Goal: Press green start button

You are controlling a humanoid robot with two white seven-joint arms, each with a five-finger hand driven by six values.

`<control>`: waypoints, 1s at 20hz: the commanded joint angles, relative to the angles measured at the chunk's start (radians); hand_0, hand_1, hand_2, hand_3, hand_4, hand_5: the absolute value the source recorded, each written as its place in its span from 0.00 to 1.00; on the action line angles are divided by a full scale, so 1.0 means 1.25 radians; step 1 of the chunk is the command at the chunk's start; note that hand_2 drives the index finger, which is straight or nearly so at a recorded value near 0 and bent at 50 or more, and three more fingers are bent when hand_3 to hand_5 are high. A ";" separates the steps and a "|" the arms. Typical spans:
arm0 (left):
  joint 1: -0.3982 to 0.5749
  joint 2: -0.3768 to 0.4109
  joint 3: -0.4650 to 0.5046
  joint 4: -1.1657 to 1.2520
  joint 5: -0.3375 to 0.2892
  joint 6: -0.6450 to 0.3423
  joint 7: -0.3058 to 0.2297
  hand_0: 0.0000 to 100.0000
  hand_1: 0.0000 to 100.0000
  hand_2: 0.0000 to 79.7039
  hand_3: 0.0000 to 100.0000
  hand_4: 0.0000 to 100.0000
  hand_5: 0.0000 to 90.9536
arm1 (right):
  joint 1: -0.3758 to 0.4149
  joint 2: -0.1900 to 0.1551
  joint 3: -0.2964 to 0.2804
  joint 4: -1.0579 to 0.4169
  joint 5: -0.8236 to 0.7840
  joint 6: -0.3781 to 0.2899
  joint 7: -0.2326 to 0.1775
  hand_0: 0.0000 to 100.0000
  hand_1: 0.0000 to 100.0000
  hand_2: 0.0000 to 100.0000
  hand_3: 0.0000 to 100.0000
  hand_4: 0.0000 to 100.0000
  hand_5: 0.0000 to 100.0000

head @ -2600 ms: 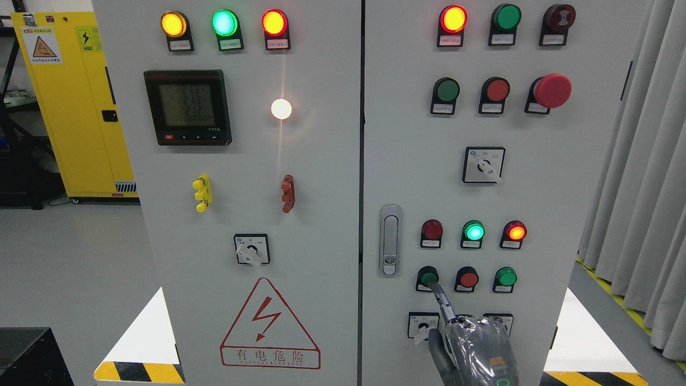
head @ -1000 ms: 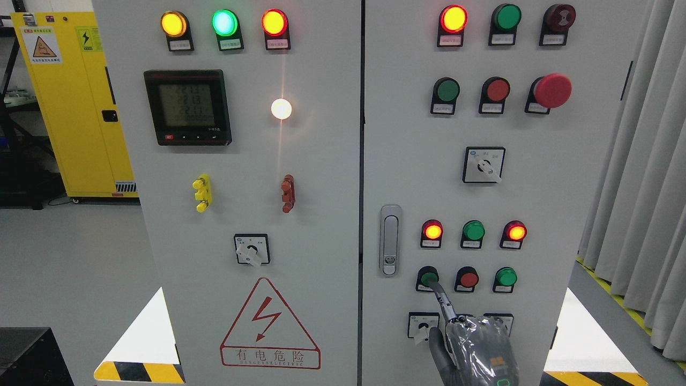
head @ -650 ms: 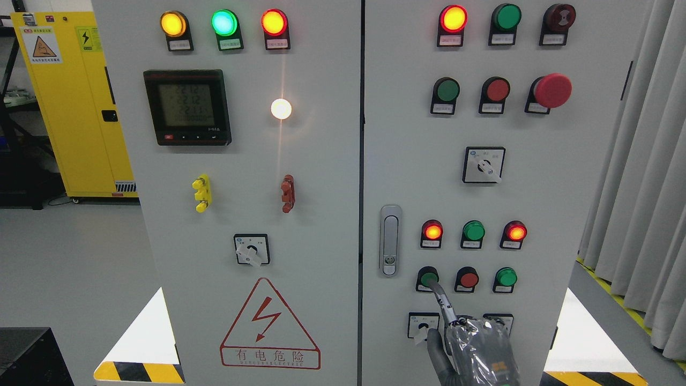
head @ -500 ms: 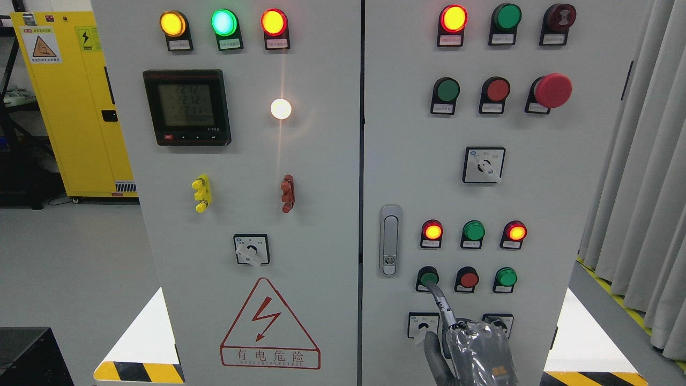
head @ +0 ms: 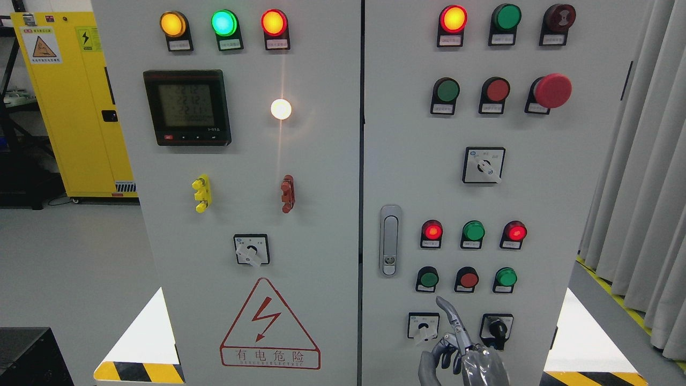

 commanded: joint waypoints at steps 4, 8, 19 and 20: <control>0.000 0.000 -0.001 0.000 -0.001 0.001 -0.001 0.12 0.56 0.00 0.00 0.00 0.00 | 0.051 -0.001 0.047 -0.080 -0.339 0.038 0.011 0.81 0.81 0.00 0.13 0.22 0.23; 0.000 0.000 0.000 0.000 0.000 0.001 -0.001 0.12 0.56 0.00 0.00 0.00 0.00 | 0.058 -0.001 0.052 -0.083 -0.378 0.050 0.033 0.85 0.78 0.00 0.00 0.00 0.00; 0.000 0.000 0.000 0.000 0.000 0.001 -0.001 0.12 0.56 0.00 0.00 0.00 0.00 | 0.073 -0.010 0.076 -0.085 -0.377 0.050 0.035 0.78 0.78 0.00 0.00 0.00 0.00; 0.000 0.001 0.000 0.000 0.000 0.001 -0.001 0.12 0.56 0.00 0.00 0.00 0.00 | 0.074 -0.010 0.076 -0.085 -0.377 0.049 0.036 0.78 0.78 0.00 0.00 0.00 0.00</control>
